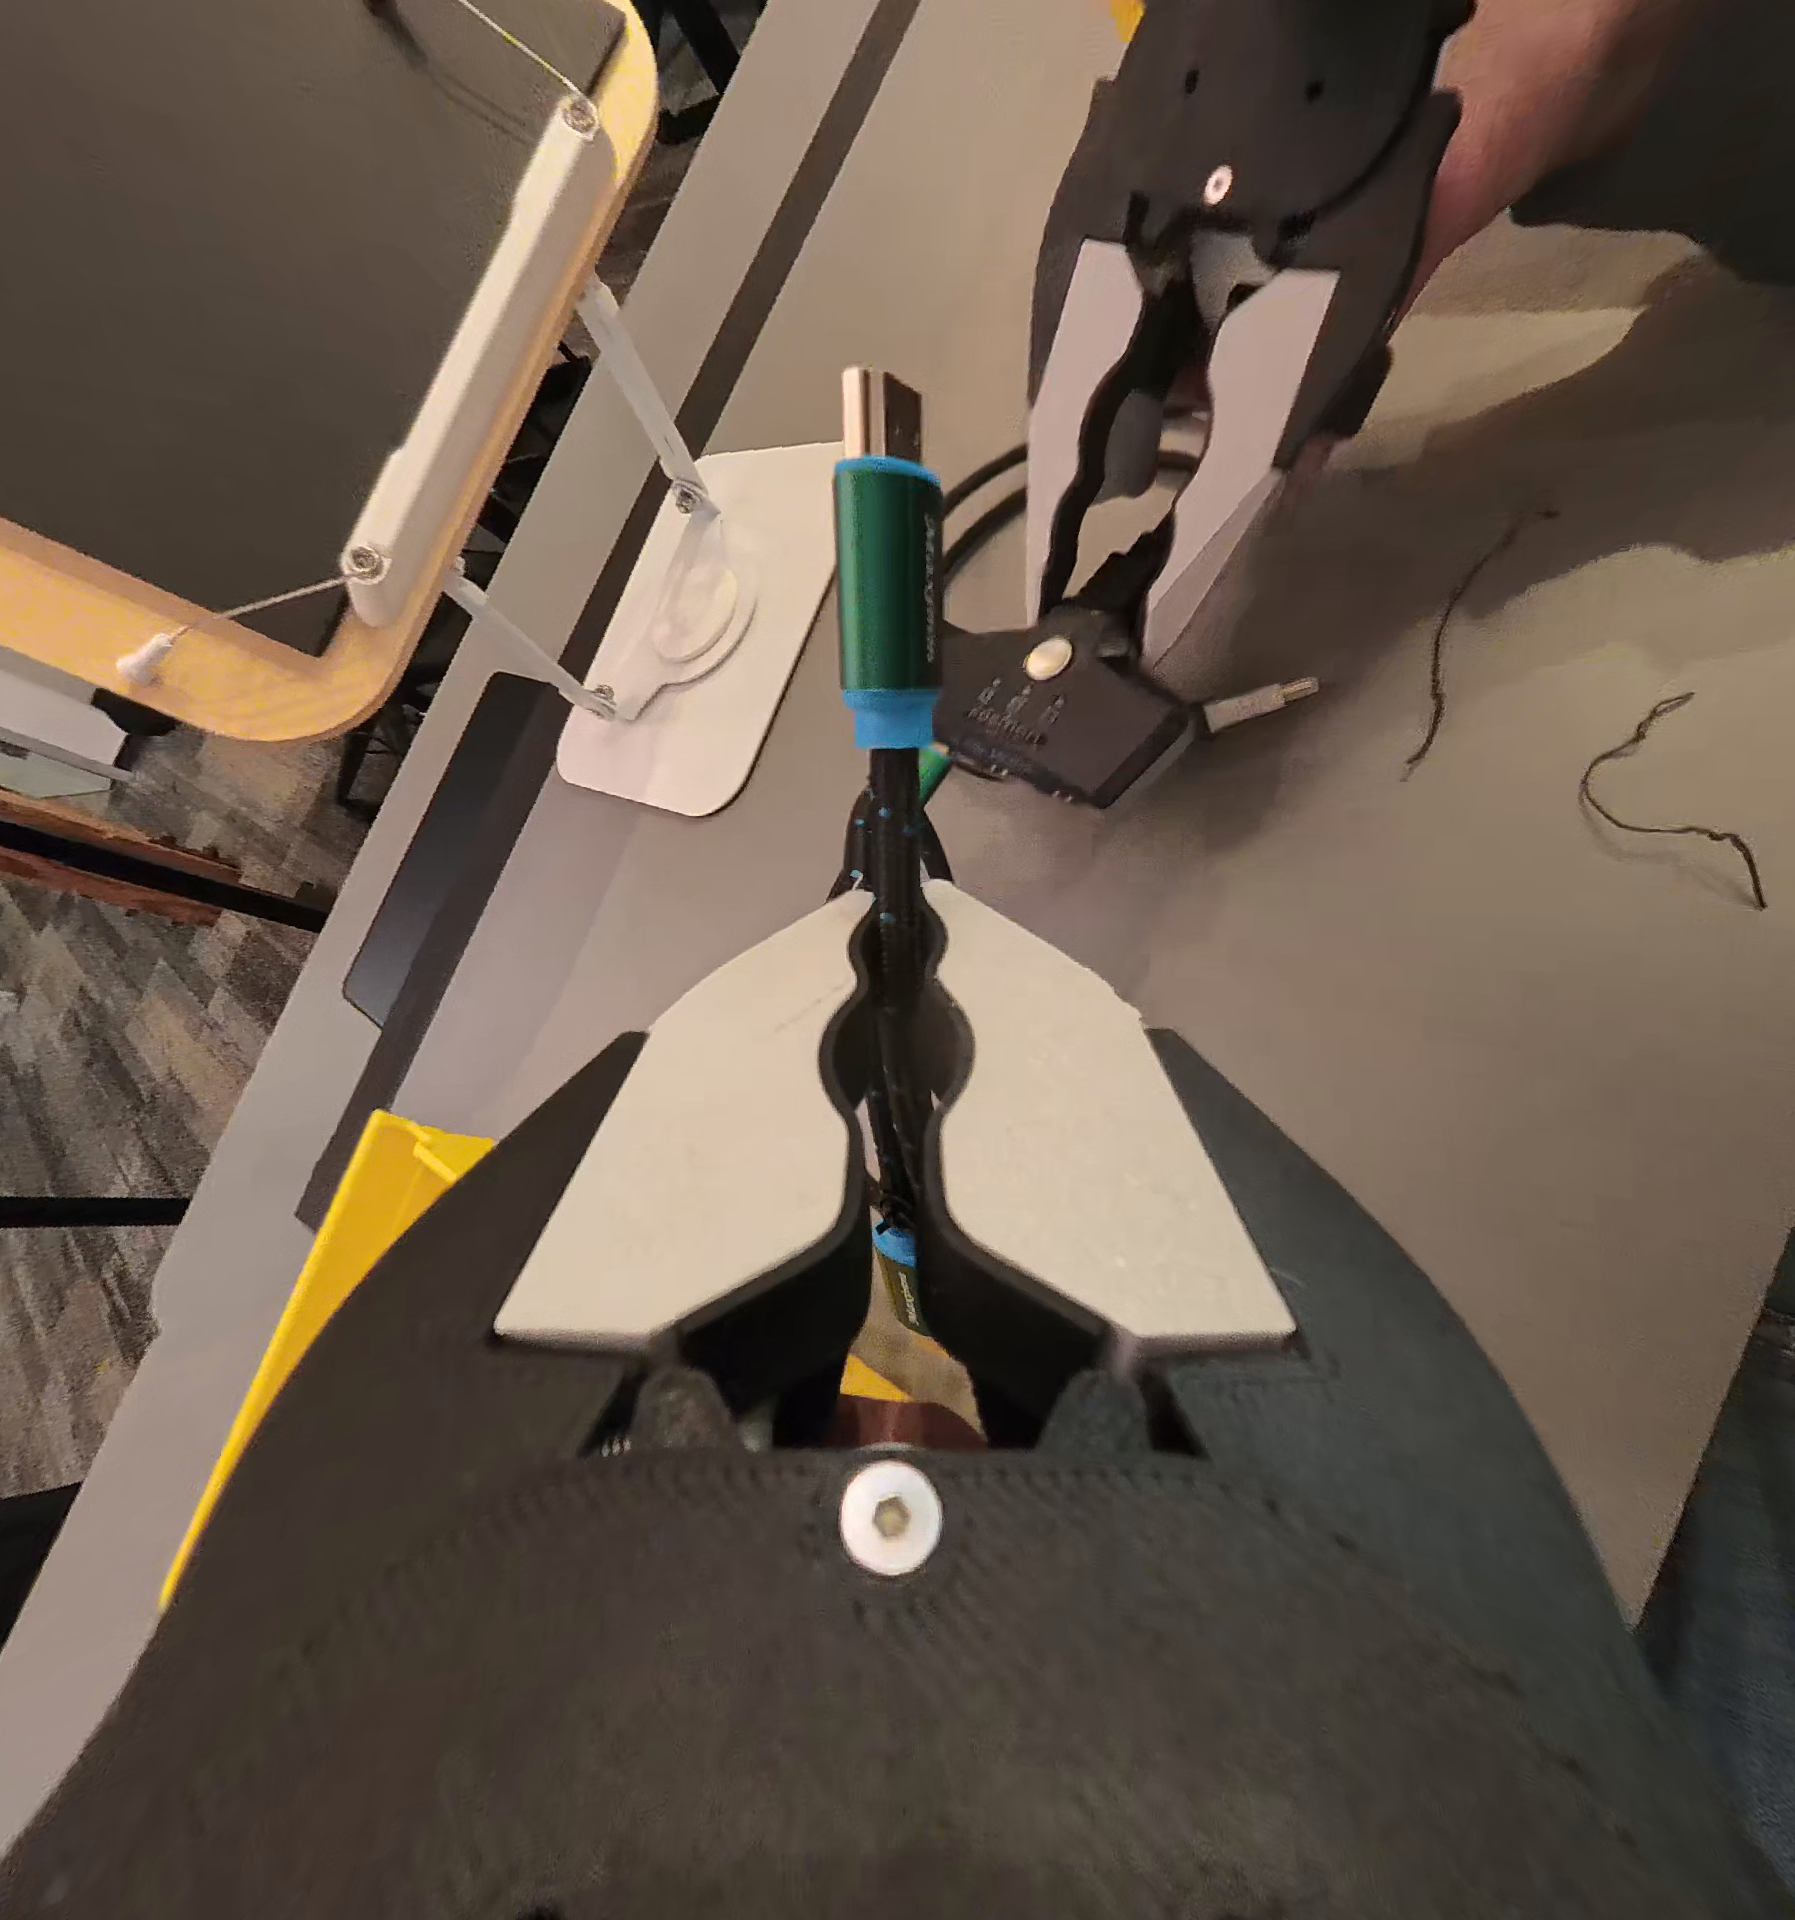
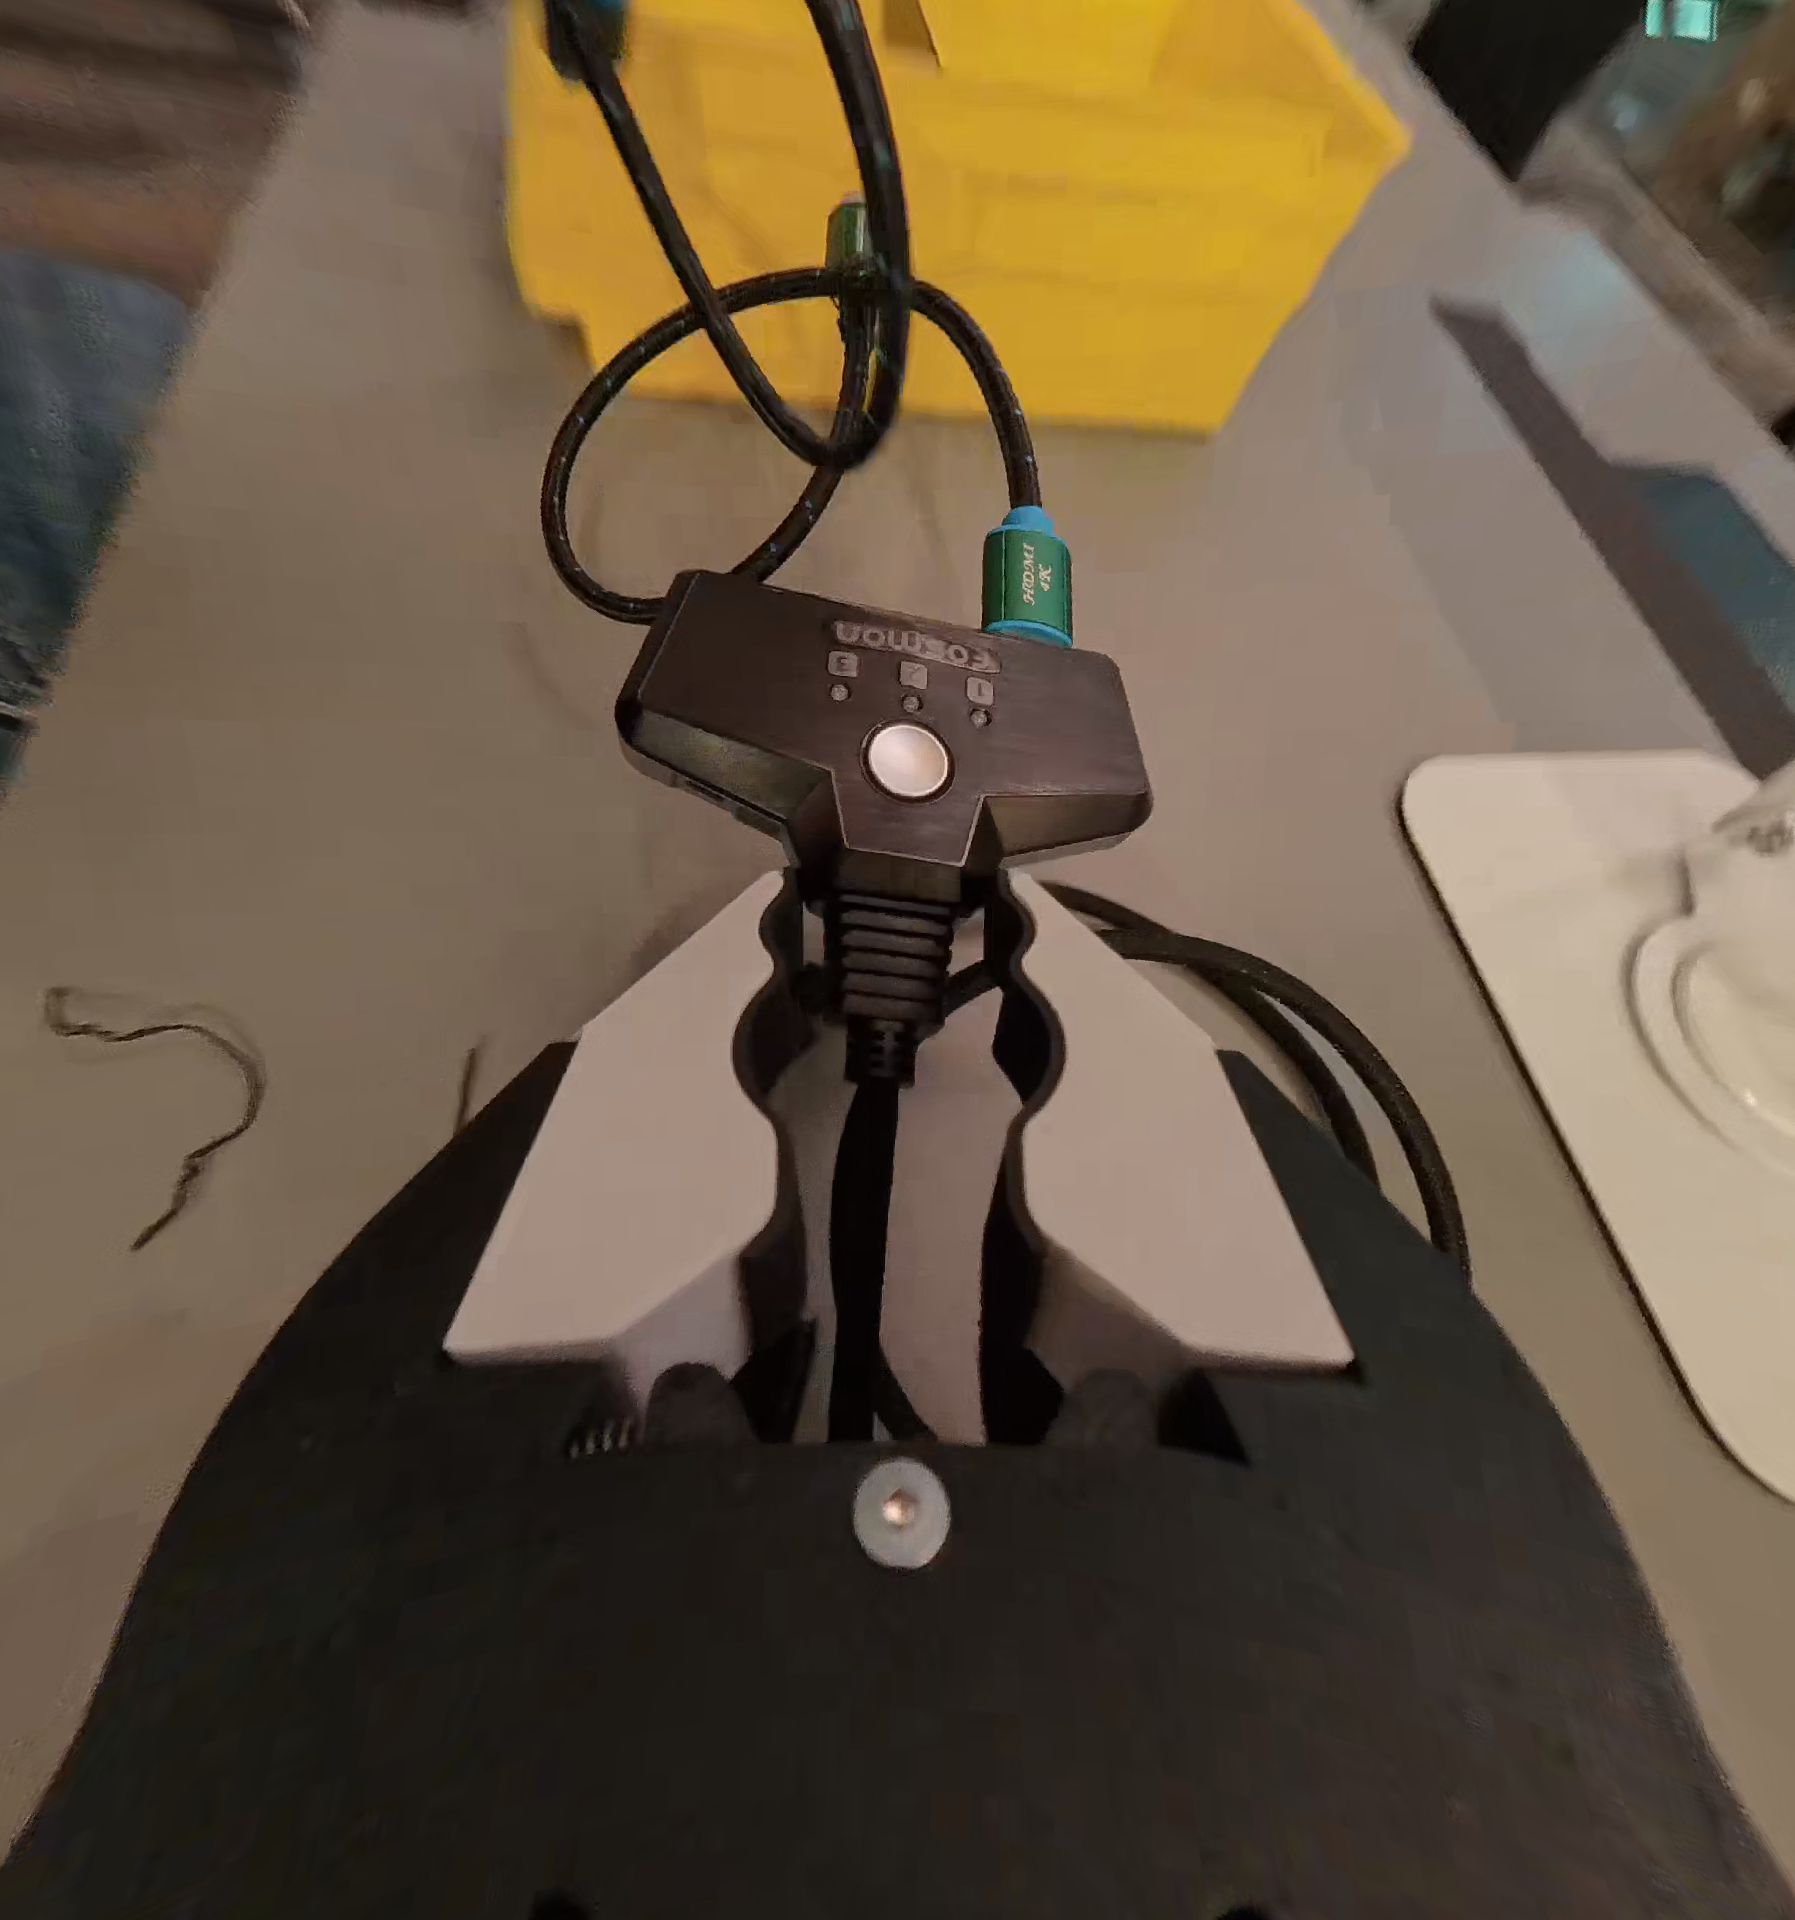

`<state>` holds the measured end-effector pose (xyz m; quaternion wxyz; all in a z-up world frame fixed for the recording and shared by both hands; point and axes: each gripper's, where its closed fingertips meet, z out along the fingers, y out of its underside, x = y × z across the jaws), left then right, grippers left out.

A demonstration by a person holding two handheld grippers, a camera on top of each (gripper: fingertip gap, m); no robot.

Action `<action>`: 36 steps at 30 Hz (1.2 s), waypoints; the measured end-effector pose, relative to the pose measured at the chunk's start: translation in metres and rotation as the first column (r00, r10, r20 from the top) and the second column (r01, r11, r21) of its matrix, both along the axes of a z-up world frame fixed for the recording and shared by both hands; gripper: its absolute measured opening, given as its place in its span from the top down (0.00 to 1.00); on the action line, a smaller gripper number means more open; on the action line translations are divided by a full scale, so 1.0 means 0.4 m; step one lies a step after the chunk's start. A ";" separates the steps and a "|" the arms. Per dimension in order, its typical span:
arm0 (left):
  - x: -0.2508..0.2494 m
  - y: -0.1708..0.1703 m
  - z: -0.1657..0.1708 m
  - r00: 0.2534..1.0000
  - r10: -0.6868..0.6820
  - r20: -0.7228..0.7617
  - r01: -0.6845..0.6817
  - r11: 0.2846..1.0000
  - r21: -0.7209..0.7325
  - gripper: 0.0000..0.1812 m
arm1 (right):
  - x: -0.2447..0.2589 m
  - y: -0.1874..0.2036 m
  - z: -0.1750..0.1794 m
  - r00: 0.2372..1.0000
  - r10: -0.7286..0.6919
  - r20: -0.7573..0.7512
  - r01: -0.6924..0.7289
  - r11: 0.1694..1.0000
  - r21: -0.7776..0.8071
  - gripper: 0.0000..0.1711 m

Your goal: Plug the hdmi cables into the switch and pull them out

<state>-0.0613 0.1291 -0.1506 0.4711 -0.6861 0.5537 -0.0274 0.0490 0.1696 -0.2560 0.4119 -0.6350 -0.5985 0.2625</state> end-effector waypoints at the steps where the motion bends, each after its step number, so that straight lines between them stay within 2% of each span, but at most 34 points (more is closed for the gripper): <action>1: -0.002 0.000 0.007 1.000 0.002 0.000 -0.002 1.000 0.012 0.99 | 0.004 -0.011 0.021 0.998 0.038 -0.057 -0.038 0.999 -0.001 0.81; 5: 0.004 -0.015 0.054 1.000 -0.012 0.014 0.011 0.998 0.065 1.00 | 0.032 -0.047 0.099 0.953 0.160 -0.257 -0.159 0.987 0.024 0.81; 9: 0.027 -0.054 0.115 0.999 -0.053 0.011 0.051 0.991 0.127 1.00 | 0.058 -0.057 0.153 0.901 0.200 -0.384 -0.198 0.979 0.044 0.81; 17: 0.062 -0.134 0.214 0.989 -0.135 0.065 0.120 0.975 0.189 1.00 | 0.084 -0.085 0.213 0.815 0.267 -0.513 -0.270 0.960 0.071 0.81; 23: 0.074 -0.152 0.227 0.987 -0.151 0.062 0.136 0.970 0.200 1.00 | 0.090 -0.093 0.225 0.807 0.279 -0.520 -0.274 0.958 0.089 0.81; 26: 0.071 -0.146 0.219 0.988 -0.144 0.055 0.131 0.973 0.191 1.00 | 0.087 -0.082 0.206 0.838 0.259 -0.481 -0.246 0.965 0.090 0.81; 29: 0.064 -0.124 0.184 0.993 -0.119 0.025 0.113 0.979 0.170 1.00 | 0.074 -0.067 0.157 0.901 0.231 -0.367 -0.208 0.973 0.102 0.81; 33: 0.051 -0.074 0.107 0.996 -0.051 -0.075 0.064 0.980 0.188 1.00 | 0.051 -0.053 0.052 0.974 0.193 -0.122 -0.178 0.976 0.123 0.82; 36: 0.047 -0.037 0.058 0.991 0.003 -0.135 0.029 0.972 0.233 1.00 | 0.048 -0.043 -0.034 0.985 0.155 0.077 -0.163 0.980 0.115 0.81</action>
